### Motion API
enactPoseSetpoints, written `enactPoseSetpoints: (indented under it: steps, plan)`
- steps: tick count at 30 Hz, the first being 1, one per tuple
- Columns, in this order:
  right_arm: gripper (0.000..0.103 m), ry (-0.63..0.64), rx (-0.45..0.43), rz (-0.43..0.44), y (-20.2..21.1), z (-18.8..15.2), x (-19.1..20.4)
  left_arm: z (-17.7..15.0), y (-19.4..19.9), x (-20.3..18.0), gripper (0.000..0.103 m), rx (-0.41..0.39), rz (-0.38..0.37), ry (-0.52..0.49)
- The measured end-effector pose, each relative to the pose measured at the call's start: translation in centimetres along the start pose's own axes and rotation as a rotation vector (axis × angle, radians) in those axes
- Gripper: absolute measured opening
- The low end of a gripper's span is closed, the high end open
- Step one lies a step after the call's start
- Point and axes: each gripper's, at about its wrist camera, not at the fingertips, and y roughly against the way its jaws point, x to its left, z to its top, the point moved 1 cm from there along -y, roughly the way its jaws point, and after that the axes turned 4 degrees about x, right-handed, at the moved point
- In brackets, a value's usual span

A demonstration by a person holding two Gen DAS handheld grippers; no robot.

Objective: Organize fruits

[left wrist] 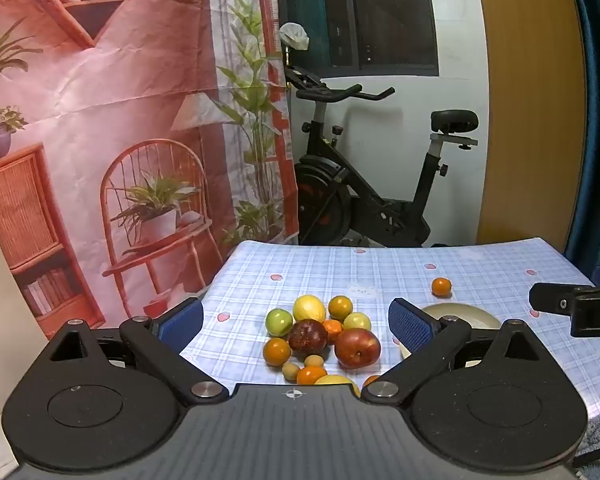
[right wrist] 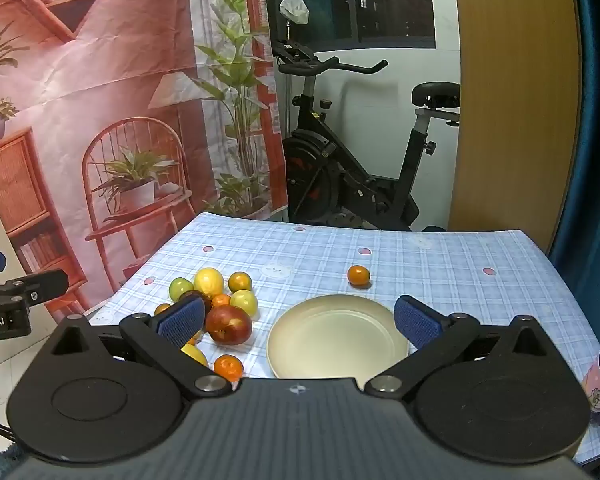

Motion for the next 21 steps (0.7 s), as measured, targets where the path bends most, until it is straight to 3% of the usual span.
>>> enactPoseSetpoints:
  steps: [21]
  plan:
    - [0.103,0.0,-0.004,-0.004,-0.02,0.02,-0.12,-0.09,-0.26,-0.04,0.1,0.015,0.008,0.002]
